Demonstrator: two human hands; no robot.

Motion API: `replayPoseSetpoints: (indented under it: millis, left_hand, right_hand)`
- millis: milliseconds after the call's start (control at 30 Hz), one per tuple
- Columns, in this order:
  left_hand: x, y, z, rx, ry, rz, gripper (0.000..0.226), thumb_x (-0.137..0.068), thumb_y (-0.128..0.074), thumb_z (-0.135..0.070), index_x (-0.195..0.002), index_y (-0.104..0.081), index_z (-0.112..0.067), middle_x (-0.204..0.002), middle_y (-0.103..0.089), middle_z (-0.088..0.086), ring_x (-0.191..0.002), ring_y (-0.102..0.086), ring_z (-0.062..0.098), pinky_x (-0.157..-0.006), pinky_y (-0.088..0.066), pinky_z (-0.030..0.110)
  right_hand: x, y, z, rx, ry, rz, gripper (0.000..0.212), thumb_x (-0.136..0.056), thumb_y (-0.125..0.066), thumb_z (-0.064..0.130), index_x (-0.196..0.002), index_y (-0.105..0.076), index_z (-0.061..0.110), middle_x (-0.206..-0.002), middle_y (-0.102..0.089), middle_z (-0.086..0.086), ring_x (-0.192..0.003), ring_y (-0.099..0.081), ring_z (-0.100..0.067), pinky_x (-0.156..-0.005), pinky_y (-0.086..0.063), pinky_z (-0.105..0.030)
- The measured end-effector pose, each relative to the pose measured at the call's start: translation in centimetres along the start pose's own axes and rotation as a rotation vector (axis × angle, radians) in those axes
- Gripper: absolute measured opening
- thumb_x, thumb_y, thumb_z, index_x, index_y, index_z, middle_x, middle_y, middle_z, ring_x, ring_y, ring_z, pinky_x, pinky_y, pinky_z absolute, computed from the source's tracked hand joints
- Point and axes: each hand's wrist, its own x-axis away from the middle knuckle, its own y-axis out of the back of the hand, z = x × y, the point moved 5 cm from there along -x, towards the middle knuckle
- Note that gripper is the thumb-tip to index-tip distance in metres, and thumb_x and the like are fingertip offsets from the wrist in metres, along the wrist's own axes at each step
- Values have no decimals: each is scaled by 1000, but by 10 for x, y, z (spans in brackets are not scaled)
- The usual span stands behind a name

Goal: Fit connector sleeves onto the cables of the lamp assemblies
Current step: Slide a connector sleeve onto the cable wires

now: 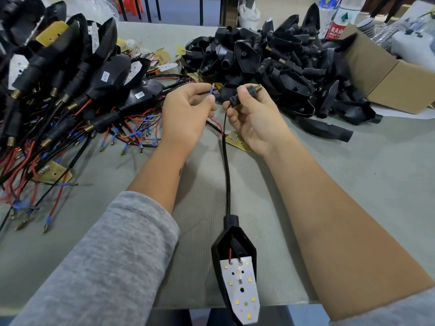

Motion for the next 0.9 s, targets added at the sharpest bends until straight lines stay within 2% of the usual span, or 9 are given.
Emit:
replayPoseSetpoints:
  millis: [100,167,267,500,633,767,833,900]
  left_hand:
    - [1,-3,-3,-64,-31,42,15,-90,-63,-3,-95,-69,-16,-72,-67,-3,-63,-61,5,-67,-52,20]
    - [3,-7,-6,-91,-45,80,15,-89,-64,-3,-93,-70,-16,-75,-66,-5,-67,-60,3,-67,-49,16]
    - [6,-8,-9,-129,-65,100,12,-89,-65,-5,-92,-72,-14,-79,-67,-6,-70,-59,-1,-70,-49,13]
    - [7,-7,-9,-169,-48,94,11,-89,-64,-6,-94,-73,-10,-84,-71,2,-74,-62,6,-73,-52,20]
    - [7,-9,-4,-185,-17,69,11,-92,-61,-10,-90,-69,-17,-73,-65,-8,-64,-58,2,-65,-51,23]
    - [8,-13,1,-116,61,103,14,-95,-56,-9,-87,-63,-18,-80,-70,4,-70,-70,20,-68,-59,35]
    - [8,-15,3,-71,104,131,18,-96,-54,-8,-85,-61,-19,-81,-71,6,-70,-72,24,-61,-58,34]
    - [9,-16,5,-6,138,152,18,-96,-54,-4,-85,-62,-16,-77,-71,5,-64,-72,18,-55,-56,29]
  right_hand:
    - [-1,1,1,-29,8,-21,10,-101,-51,18,-92,-51,15,-75,-65,-12,-60,-58,-14,-57,-49,-19]
    - [-2,1,1,-34,12,-30,11,-101,-51,19,-91,-51,15,-76,-63,-12,-58,-57,-13,-56,-48,-19]
    - [-2,0,0,-40,13,-38,12,-102,-51,20,-91,-50,15,-74,-61,-9,-54,-56,-11,-54,-47,-19]
    - [-4,1,-1,-4,18,-30,11,-102,-51,24,-99,-51,13,-72,-60,-7,-52,-56,-10,-52,-45,-18]
    - [-5,1,-2,19,30,-7,10,-101,-53,23,-97,-52,14,-77,-59,-9,-55,-57,-11,-53,-45,-19]
    - [-5,0,-2,34,42,2,8,-100,-54,21,-96,-54,15,-84,-60,-9,-58,-60,-11,-56,-47,-20]
    - [-4,0,-1,29,55,-3,8,-100,-55,20,-95,-55,15,-84,-61,-8,-60,-61,-11,-56,-49,-20]
    - [-4,1,0,12,62,-12,7,-100,-55,19,-95,-56,14,-84,-61,-9,-62,-63,-12,-58,-51,-19]
